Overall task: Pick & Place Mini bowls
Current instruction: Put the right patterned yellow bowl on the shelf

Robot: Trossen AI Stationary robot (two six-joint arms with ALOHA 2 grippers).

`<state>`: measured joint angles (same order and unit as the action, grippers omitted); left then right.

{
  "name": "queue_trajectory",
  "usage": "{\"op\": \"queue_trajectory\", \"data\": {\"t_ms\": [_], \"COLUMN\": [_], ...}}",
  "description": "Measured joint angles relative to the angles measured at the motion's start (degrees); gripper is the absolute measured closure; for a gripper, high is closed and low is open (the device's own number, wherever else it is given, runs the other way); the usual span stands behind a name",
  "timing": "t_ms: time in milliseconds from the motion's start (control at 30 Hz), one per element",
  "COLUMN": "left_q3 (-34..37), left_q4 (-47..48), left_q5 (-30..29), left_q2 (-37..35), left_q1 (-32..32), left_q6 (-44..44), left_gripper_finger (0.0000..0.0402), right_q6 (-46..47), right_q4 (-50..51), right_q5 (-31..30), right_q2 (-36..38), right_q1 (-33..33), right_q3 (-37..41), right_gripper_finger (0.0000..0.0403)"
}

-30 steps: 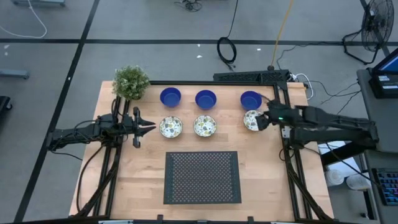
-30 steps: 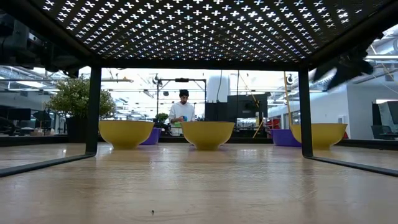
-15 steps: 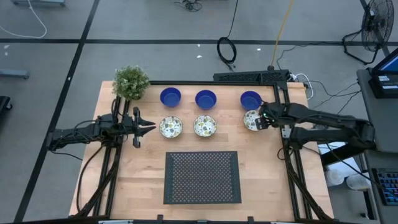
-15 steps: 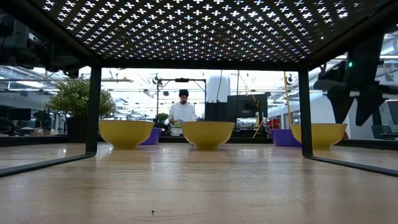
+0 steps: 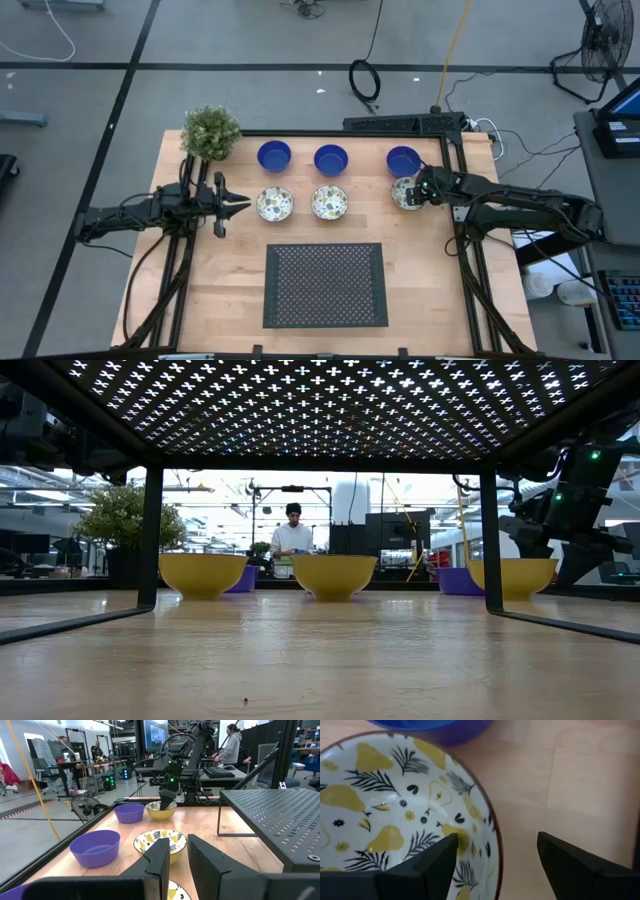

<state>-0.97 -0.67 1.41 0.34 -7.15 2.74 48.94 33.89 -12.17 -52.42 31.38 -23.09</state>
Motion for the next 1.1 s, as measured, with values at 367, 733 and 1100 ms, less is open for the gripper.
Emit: {"op": "queue_trajectory", "data": {"t_ms": [367, 733, 1100], "left_q3": [0.0, 0.0, 0.0], "left_q4": [0.0, 0.0, 0.0], "left_q5": [0.02, 0.01, 0.01], "left_q2": [0.0, 0.01, 0.01], "left_q1": [0.0, 0.0, 0.01], "left_q6": [0.0, 0.0, 0.0], "left_gripper_finger": [0.0328, 0.0328, 0.0328], "right_q6": [-7.84, -11.47, -12.53], "right_q4": [0.94, 2.36, 1.07], "right_q5": [4.03, 4.77, 2.99], "right_q2": [0.02, 0.02, 0.02], "right_q1": [5.72, 7.25, 7.53], "right_q3": [-3.34, -3.78, -3.85], "right_gripper_finger": [0.014, 0.014, 0.0157]}}
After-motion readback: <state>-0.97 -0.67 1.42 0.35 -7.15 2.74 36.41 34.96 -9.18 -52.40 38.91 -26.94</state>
